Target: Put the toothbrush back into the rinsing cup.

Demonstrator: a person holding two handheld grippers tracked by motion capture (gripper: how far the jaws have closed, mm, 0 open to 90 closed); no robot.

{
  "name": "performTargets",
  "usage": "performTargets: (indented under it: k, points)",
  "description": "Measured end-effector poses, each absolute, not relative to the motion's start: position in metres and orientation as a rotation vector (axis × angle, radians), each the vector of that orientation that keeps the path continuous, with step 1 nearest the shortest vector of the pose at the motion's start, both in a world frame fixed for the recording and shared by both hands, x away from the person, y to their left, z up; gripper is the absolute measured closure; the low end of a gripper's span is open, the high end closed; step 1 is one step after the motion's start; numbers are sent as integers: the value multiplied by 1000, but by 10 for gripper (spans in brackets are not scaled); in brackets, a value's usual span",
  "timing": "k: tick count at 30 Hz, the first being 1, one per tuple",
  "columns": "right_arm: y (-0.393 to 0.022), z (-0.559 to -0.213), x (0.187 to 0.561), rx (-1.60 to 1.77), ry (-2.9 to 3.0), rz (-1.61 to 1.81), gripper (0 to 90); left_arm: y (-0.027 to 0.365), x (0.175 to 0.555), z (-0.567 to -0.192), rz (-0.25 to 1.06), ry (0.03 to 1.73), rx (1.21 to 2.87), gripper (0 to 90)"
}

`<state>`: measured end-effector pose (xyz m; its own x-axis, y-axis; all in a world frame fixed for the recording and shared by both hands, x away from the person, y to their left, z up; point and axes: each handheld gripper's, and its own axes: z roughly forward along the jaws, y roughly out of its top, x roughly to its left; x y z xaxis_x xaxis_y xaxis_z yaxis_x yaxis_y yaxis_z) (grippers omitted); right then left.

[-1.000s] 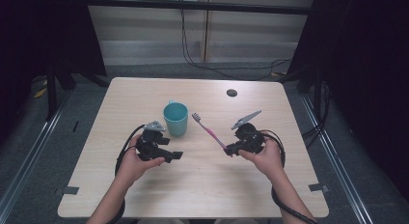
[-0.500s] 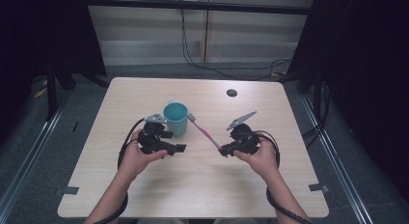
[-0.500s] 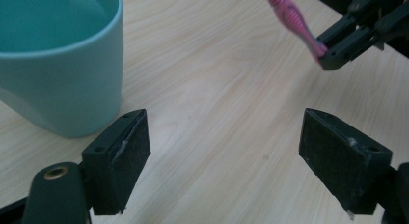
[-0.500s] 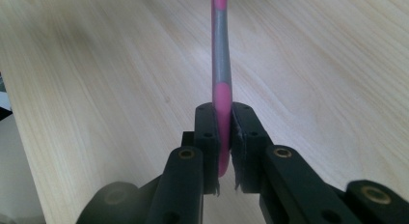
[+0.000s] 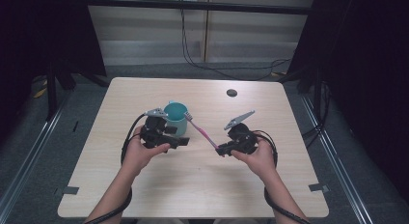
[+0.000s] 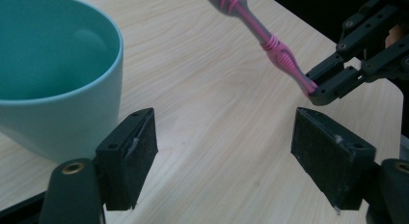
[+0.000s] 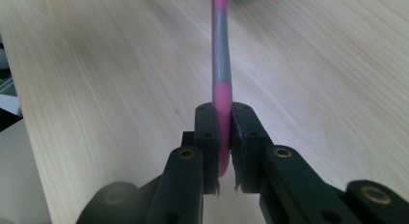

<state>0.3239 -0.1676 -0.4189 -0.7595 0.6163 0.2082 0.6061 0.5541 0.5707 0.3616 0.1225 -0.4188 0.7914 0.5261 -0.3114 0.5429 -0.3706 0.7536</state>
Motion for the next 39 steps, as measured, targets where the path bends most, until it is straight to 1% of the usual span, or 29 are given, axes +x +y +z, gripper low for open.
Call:
performTargets:
  k: [5, 7, 11, 16, 33, 39]
  points:
    - [-165, -420, 325, 1079, 2757, 995, 822, 120, 362, -418, -21, 796, 2037, 255]
    - [-165, -421, 325, 1076, 2762, 993, 822, 119, 362, -418, -27, 788, 2033, 282]
    - [-163, -421, 324, 1066, 2760, 994, 822, 118, 363, -420, -26, 791, 2035, 301]
    - [-161, -418, 324, 1050, 2767, 988, 822, 116, 363, -421, -41, 770, 2030, 353]
    - [-157, -420, 323, 1037, 2772, 1003, 822, 116, 365, -419, -91, 795, 1957, 430]
    - [-153, -422, 323, 1037, 2780, 1011, 821, 114, 366, -419, -101, 803, 1954, 458]
